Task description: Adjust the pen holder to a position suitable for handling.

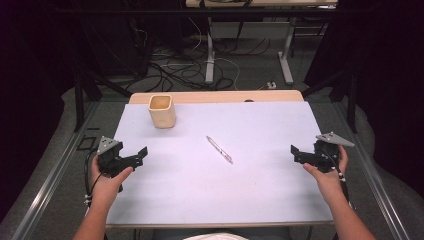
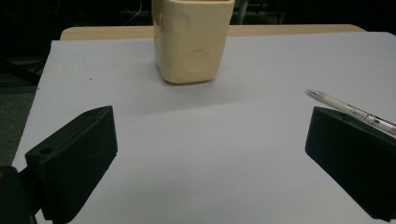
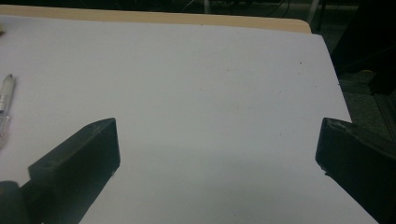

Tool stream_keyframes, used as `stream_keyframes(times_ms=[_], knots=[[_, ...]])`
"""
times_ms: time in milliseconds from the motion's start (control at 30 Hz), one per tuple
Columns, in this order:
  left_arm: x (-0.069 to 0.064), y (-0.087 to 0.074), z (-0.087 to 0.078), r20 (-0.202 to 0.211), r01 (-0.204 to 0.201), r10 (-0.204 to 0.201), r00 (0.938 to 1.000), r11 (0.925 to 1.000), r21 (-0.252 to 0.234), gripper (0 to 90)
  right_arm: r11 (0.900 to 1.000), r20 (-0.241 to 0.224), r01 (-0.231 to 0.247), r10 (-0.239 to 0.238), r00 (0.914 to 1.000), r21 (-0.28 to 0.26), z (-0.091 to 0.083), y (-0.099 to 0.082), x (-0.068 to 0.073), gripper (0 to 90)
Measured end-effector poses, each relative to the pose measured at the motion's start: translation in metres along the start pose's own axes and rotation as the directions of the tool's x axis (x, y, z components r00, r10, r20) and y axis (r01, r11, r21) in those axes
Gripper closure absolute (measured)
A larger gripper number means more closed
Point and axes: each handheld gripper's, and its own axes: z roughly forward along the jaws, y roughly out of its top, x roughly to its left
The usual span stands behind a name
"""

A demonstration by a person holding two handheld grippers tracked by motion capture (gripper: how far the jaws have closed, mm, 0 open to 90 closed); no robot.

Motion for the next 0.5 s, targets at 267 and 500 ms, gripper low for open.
stream_keyframes(times_ms=[267, 500], knots=[[-0.006, 0.011, 0.004, -0.005, -0.003, 0.003, 1.0, 1.0, -0.002, 6.5, 0.9999, 0.007, 0.002, -0.002, 1.0, -0.015, 0.001, -0.002, -0.002, 0.0], [-0.009, 0.023, 0.012, -0.011, 0.002, -0.002, 0.9999, 1.0, 0.0, 9.7, 0.9999, 0.002, -0.012, 0.012, 0.9999, -0.001, 0.0, -0.001, -0.001, 0.0]])
